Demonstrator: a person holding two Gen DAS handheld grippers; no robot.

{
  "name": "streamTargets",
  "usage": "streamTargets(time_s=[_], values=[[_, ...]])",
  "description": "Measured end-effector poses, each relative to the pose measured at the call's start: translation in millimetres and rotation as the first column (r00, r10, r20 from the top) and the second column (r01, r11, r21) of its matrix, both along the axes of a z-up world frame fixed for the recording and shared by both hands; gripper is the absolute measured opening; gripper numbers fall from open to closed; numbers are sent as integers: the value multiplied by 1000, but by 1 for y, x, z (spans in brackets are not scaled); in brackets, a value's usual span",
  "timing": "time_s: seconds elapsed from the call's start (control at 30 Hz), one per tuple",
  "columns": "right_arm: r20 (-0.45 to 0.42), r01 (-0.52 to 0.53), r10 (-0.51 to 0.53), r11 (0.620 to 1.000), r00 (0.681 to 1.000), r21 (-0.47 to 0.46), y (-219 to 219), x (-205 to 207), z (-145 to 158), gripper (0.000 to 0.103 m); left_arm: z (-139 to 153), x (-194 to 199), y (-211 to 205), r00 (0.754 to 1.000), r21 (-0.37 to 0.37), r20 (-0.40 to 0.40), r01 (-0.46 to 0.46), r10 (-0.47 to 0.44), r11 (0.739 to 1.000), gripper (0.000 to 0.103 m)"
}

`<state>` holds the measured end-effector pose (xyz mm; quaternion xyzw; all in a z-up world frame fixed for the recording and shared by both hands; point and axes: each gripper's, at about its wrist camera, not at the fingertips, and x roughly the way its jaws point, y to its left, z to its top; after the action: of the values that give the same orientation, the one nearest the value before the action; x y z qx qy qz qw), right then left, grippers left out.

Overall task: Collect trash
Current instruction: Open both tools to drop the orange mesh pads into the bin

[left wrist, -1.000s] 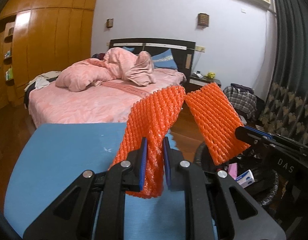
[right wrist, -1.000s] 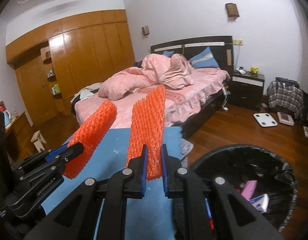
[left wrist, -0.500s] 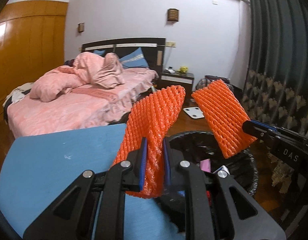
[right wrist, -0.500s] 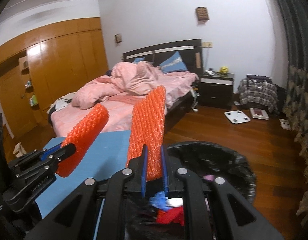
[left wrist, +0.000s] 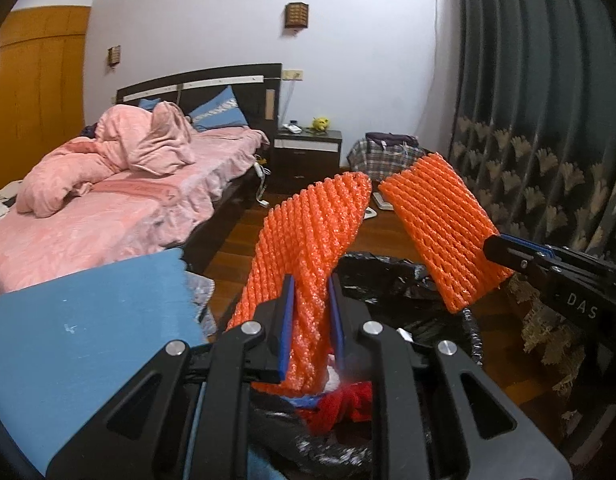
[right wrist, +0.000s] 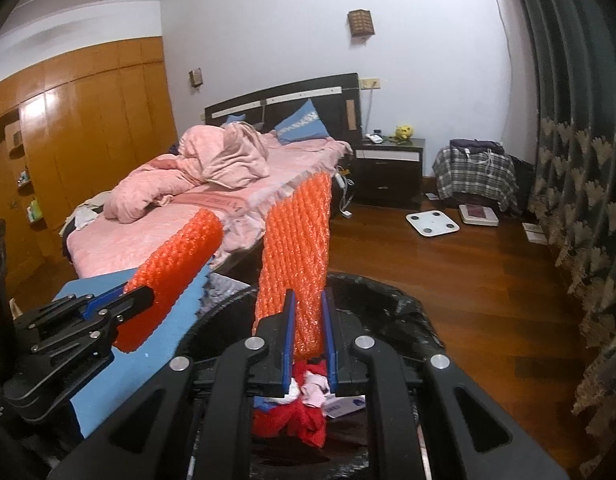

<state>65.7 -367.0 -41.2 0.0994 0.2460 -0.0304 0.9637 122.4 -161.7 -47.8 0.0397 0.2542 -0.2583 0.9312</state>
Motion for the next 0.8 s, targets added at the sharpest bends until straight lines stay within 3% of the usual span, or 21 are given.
streamTargets(time_s=[0.6, 0.8], values=[[-102, 43, -41, 999, 994, 9, -40, 23, -43, 13, -45, 34, -55, 993, 34, -97, 77, -73, 996, 17], [-145, 34, -33, 999, 989, 3, -45, 36, -56, 19, -48, 40, -59, 990, 21, -113, 86, -83, 996, 40]])
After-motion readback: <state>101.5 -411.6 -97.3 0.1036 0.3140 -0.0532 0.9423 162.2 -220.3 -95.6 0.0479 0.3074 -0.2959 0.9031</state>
